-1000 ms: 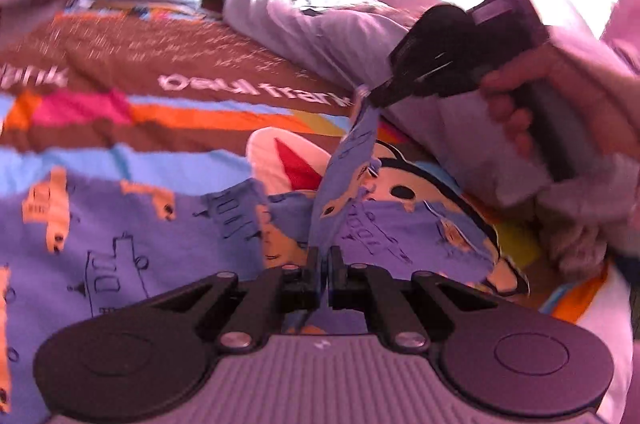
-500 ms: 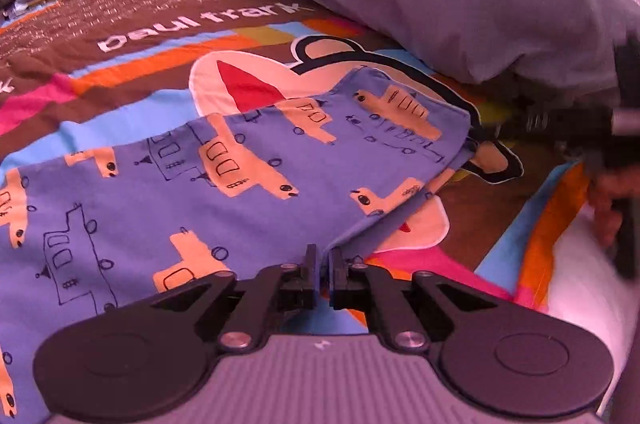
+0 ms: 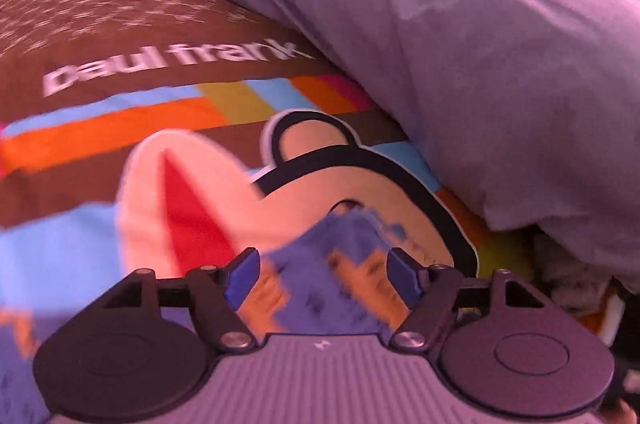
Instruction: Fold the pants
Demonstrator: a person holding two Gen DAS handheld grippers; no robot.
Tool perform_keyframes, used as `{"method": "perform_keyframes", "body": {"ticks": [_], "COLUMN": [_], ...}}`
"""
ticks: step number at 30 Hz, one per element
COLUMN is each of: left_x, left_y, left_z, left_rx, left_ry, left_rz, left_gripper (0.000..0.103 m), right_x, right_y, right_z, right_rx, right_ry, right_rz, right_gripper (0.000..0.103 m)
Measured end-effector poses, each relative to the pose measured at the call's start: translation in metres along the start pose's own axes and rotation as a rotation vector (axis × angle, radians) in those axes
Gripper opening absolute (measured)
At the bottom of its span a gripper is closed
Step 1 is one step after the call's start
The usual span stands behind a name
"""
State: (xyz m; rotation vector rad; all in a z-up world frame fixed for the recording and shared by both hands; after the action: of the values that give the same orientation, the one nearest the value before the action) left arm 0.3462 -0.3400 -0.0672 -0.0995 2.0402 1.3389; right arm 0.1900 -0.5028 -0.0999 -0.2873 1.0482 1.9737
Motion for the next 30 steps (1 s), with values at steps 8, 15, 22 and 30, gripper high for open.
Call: {"method": "perform_keyframes", "body": {"ticks": [8, 15, 22, 30], "left_x": [-0.033, -0.030, -0.025, -0.016], "left_y": [-0.073, -0.085, -0.067, -0.084], "left_z": [-0.025, -0.041, -0.058, -0.075], "left_rx": [-0.012, -0.033, -0.053, -0.158], "left_ry": [-0.092, -0.155, -0.145, -0.183], "left_rz": [0.174, 0.241, 0.148, 0.147], "left_gripper": [0.055, 0.016, 0.014, 0.037], "right_x": [-0.022, -0.021, -0.021, -0.001], "right_y": [-0.014, -0.019, 0.000, 0.005], "right_z": [-0.017, -0.020, -0.006, -0.013], "right_rx": [0.034, 0.026, 0.059, 0.150], "right_ry": [-0.102, -0.141, -0.068, -0.015], "right_rz": [0.003, -0.015, -0.088, 0.016], "right_gripper": [0.034, 0.026, 0.005, 0.011]}}
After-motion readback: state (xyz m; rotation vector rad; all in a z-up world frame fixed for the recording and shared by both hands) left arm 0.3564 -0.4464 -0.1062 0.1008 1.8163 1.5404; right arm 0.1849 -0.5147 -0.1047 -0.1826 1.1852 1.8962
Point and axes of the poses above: each gripper's, at about its wrist camera, not at the fingertips, and y roughly against the way its jaws point, z to its left, x to its underside, the point moved 6 cm from there along -y, roughly the way its jaws point, and after that the axes turned 4 degrees about -x, right-handed, at the moved point
